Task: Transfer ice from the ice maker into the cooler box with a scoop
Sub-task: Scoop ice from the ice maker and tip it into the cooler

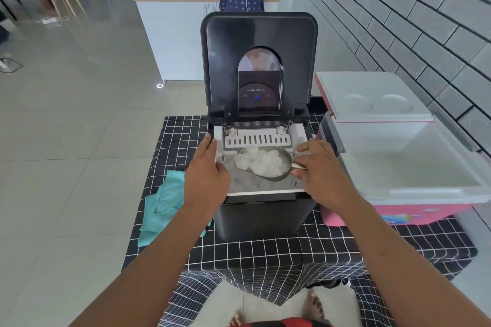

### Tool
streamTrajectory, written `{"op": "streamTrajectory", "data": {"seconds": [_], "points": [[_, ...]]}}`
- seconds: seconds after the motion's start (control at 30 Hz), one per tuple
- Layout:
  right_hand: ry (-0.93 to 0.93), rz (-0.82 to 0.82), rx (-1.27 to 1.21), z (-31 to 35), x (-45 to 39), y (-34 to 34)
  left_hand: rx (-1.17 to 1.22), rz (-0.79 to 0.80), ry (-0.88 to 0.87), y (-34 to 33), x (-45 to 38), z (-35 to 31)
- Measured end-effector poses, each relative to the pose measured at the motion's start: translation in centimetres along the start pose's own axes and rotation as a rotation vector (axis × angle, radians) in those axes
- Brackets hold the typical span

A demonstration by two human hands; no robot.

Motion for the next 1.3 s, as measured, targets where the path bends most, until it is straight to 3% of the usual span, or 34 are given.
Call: {"op": "streamTrajectory", "data": {"seconds": [0.47, 0.57, 0.7, 0.97, 1.1, 1.2, 1.3], "points": [[-0.017, -0.023, -0.13, -3.9, 0.6, 3.6, -0.083, -0.004, 0.028, 0.6, 0.1, -1.3], [-0.006, -0.02, -0.141, -5.5, 1.0, 5.4, -0.145, -0.051, 0.043, 0.4, -0.3, -3.4], [-0.036, -0.018, -0.185, -8.8, 1.9, 7.8, -0.094, -0.049, -0.067, -1.2, -1.7, -8.5], [-0.196, 0.057, -0.149, -19.4, 4.2, 9.0, 0.005, 0.095, -0.203, -8.9, -3.7, -18.3], [-0.316, 0.074, -0.129, -26.7, 5.6, 8.1, 0.025, 0.245, -0.235, -15.2, -4.5, -23.0], [-0.358, 0.102, -0.072, -30.4, 6.0, 6.6, -0.189, 0.376, -0.158, -20.3, -5.2, -23.9], [-0.39, 0.142, 0.022, -32.7, 5.5, 5.0, -0.284, 0.389, 0.06, -23.4, -4.8, -22.5]]}}
Point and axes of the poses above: each hand's wrist, its own x-axis away from the middle knuckle, its own y-axis out of the back of the hand, z = x × y, the point moved 6 cm from there along -x, towards the middle knuckle, and after that the axes turned 11 degrees about z, right-handed, at the moved point
